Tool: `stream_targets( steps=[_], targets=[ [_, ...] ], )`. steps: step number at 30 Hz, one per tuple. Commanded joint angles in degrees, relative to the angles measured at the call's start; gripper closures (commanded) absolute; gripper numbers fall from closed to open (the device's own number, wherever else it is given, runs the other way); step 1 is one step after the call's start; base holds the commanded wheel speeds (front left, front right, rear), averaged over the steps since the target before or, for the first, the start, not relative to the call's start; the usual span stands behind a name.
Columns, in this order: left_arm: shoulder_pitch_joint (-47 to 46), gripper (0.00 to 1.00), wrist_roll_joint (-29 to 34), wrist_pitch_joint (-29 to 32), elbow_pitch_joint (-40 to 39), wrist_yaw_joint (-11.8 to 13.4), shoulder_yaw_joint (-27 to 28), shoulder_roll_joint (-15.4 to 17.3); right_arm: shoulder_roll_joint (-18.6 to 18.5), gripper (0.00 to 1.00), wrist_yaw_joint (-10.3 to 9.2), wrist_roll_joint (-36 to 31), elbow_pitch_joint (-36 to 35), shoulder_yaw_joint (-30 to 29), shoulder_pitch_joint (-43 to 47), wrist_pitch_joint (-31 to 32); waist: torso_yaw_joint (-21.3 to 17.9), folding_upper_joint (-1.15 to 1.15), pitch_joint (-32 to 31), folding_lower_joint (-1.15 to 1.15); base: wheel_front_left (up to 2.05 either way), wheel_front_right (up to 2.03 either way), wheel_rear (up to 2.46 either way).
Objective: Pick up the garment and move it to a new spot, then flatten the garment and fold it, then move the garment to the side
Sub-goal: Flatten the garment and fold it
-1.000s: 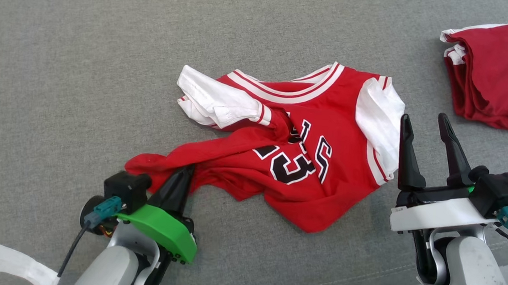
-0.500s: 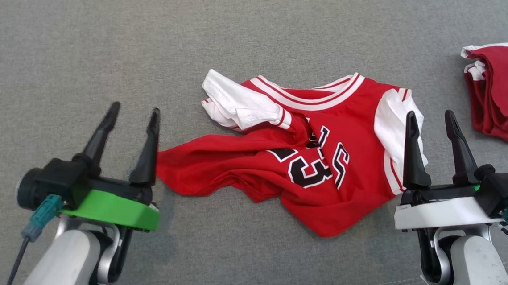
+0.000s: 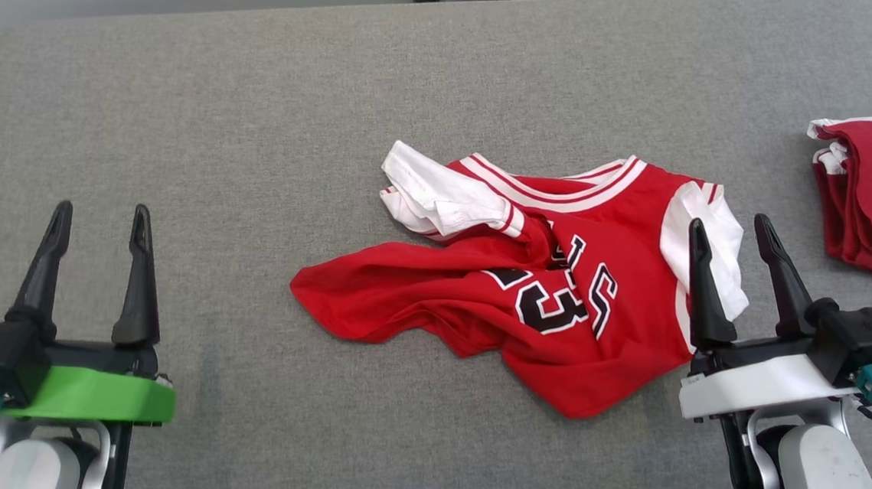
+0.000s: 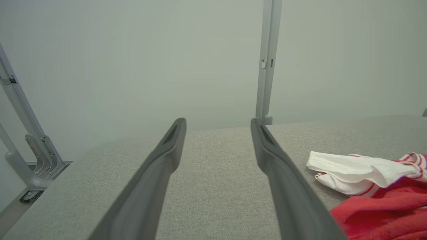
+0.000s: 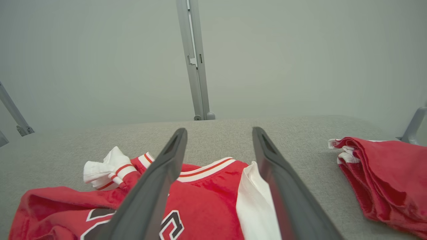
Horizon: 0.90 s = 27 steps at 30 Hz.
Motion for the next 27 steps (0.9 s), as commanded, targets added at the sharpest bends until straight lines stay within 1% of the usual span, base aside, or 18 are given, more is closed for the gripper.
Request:
stream_targets(
  steps=[1, 6, 13, 27],
  targets=[
    [1.8, 0.0, -0.5, 0.2, -0.5, 0.2, 0.0, 0.7, -0.5, 0.0, -0.05, 0.0, -0.4, 0.1, 1.1, 0.3, 0.5, 0.0, -1.3, 0.0, 0.0, 0.0, 0.0],
    [4.7, 0.0, -1.2, 0.7, -1.6, 0.3, -0.4, 1.0, -1.0, 0.0, -0.05, 0.5, -1.1, 0.4, 2.5, 1.3, 0.3, 0.0, -2.8, 0.0, 0.0, 0.0, 0.0],
    [7.0, 0.0, -1.8, 1.6, -2.8, 1.0, -1.0, 0.6, -0.6, 0.0, -0.05, 1.2, -1.7, 0.3, 4.3, 1.9, 0.1, 0.0, -4.4, 0.0, 0.0, 0.0, 0.0],
    [6.5, 0.0, -2.1, 2.3, -3.4, 1.3, -1.4, 0.9, -0.2, 0.0, -0.05, 1.8, -2.4, -0.5, 4.8, 2.3, 0.3, 0.0, -4.3, 0.0, 0.0, 0.0, 0.0]
  ],
)
